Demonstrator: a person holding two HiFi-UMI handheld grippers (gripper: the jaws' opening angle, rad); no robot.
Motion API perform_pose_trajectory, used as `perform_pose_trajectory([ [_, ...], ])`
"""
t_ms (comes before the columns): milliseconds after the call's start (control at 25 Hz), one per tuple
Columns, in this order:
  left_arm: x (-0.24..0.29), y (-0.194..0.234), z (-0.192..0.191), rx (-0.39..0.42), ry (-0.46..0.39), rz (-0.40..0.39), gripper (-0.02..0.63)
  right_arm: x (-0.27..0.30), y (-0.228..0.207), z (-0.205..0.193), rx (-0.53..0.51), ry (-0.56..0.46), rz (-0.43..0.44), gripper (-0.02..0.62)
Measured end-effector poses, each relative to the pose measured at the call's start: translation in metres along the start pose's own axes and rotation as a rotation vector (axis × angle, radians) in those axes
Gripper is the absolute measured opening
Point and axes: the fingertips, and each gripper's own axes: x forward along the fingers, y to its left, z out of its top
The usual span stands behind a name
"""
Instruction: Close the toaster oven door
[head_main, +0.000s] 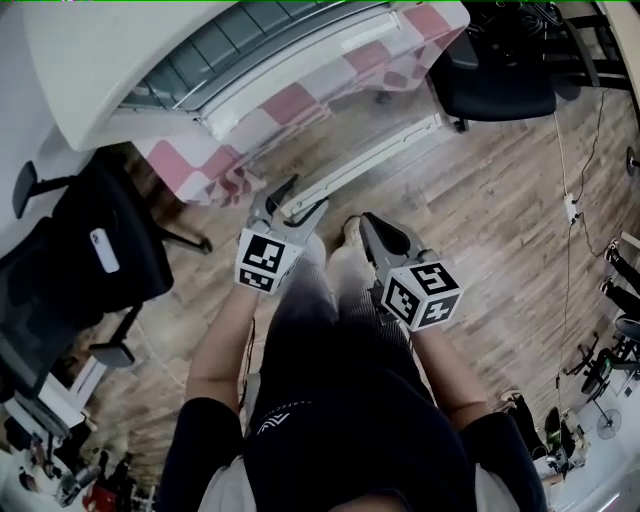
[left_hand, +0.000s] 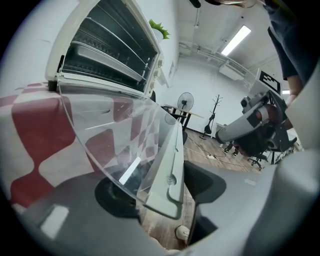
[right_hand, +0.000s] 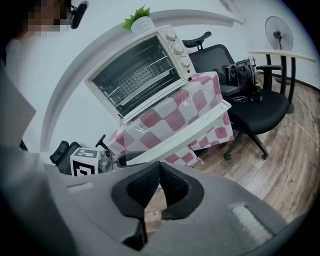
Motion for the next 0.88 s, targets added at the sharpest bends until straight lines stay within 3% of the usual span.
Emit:
perform_pose_trajectory([
  [320,-0.016,-0.015,0.02,-0.083,-0.067,0.061,0.311,-0.015,0.002,0.006,-0.069,0.006,0.077,0.003],
  [880,-0.049,-0.028,0.072,-0.064,-0.186,0.171,0.291,-0.038,0.02,0.033,-0.19,-0.024,0.178,0.003],
])
